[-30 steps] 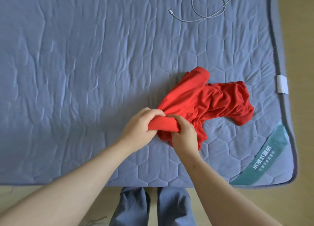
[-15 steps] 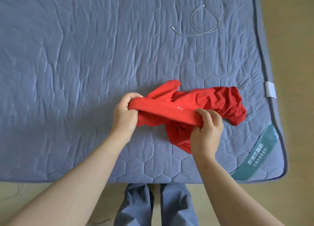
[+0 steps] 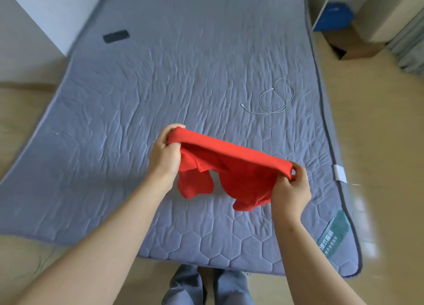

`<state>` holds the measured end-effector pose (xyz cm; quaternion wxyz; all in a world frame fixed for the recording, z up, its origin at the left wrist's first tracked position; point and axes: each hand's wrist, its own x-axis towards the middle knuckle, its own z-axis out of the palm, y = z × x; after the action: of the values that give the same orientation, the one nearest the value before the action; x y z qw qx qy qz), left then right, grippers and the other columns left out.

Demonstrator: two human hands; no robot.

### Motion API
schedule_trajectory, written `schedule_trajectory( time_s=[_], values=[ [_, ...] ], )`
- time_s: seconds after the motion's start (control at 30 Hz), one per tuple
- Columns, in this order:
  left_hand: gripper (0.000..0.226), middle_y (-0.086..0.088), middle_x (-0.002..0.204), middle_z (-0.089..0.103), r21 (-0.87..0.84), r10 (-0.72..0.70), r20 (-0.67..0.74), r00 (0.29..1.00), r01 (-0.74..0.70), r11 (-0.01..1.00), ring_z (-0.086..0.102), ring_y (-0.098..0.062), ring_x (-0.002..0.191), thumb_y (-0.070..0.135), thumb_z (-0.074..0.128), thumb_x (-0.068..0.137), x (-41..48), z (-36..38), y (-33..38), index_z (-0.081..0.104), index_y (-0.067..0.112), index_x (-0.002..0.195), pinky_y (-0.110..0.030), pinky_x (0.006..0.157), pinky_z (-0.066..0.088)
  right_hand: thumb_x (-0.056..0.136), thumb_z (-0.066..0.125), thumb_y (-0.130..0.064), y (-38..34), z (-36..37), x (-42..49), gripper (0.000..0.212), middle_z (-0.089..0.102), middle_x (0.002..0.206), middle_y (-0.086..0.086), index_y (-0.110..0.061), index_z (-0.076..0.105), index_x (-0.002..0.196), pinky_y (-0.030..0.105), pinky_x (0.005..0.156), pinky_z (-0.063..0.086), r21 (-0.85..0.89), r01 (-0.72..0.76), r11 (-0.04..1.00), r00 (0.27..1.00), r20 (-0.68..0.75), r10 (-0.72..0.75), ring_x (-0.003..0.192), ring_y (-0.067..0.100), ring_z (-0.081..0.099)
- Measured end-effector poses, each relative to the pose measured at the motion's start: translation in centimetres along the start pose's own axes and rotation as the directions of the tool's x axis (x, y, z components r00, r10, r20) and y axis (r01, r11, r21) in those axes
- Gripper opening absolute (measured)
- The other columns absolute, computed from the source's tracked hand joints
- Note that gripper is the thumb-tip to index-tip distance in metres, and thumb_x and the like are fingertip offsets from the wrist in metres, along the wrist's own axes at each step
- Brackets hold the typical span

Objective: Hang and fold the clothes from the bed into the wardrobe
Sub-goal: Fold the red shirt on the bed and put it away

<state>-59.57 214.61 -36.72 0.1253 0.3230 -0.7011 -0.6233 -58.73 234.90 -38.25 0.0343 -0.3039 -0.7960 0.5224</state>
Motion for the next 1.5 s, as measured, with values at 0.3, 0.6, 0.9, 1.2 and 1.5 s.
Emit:
schedule_trajectory(
  time_s=[0.3, 0.6, 0.9, 1.2, 1.5],
  values=[
    [0.014, 0.005, 0.068, 0.063, -0.054, -0.007, 0.037, 0.999, 0.009, 0.998, 0.058, -0.018, 0.071, 0.035, 0.052, 0.067, -3.3, -4.5, 7.8, 0.065, 0.034, 0.065, -0.045, 0.079, 0.051, 0.091, 0.036, -0.014, -8.9, -4.3, -3.1, 0.026, 0.056, 0.077, -0.003, -0.015, 0.059, 0.103, 0.023, 0.065, 0.050, 0.309, 0.033, 0.950, 0.993, -0.114, 0.003, 0.061, 0.005, 0.054],
    [0.016, 0.007, 0.061, 0.051, 0.226, 0.245, 0.063, 0.968, -0.253, 0.941, 0.051, -0.019, 0.064, 0.022, 0.061, 0.063, -5.3, -7.4, 12.7, 0.050, 0.021, 0.074, -0.033, 0.061, 0.042, 0.096, 0.035, -0.016, -13.1, -6.0, -6.0, 0.020, 0.045, 0.052, 0.007, -0.020, 0.036, 0.077, 0.016, 0.035, 0.036, 0.556, 0.114, 0.823, 0.992, -0.104, -0.068, 0.028, 0.005, 0.041],
    [0.022, -0.011, 0.096, 0.051, 0.554, 0.247, -0.177, 0.953, -0.111, 0.825, 0.051, -0.034, 0.089, 0.034, 0.035, 0.096, -4.7, -8.8, 12.3, 0.040, 0.013, 0.100, -0.037, 0.073, 0.035, 0.088, 0.048, -0.020, -11.8, -5.4, -7.5, 0.014, 0.055, 0.059, 0.007, -0.019, 0.037, 0.080, 0.017, 0.046, 0.042, 0.395, 0.148, 0.907, 0.987, -0.009, -0.158, 0.035, 0.008, 0.050],
    [0.039, -0.009, 0.076, 0.061, -0.378, -0.137, 0.301, 0.944, 0.250, 0.891, 0.060, -0.021, 0.074, 0.042, 0.037, 0.098, -5.1, -8.5, 14.2, 0.056, 0.014, 0.078, -0.044, 0.065, 0.057, 0.076, 0.038, -0.038, -13.0, -4.6, -7.4, 0.036, 0.053, 0.058, -0.013, -0.030, 0.048, 0.110, 0.022, 0.043, 0.042, 0.504, 0.181, 0.844, 0.910, 0.240, -0.338, 0.039, 0.005, 0.043],
    [0.047, 0.008, 0.072, 0.048, -0.013, 0.325, -0.006, 0.946, -0.325, 0.946, 0.047, -0.004, 0.063, 0.056, 0.053, 0.068, -5.3, -10.1, 13.3, 0.045, 0.013, 0.084, -0.025, 0.060, 0.040, 0.075, 0.043, -0.033, -13.1, -6.8, -8.0, 0.015, 0.039, 0.063, -0.010, -0.022, 0.036, 0.066, 0.021, 0.058, 0.034, 0.463, 0.403, 0.790, 0.914, -0.245, -0.323, 0.054, -0.002, 0.037]
  ],
)
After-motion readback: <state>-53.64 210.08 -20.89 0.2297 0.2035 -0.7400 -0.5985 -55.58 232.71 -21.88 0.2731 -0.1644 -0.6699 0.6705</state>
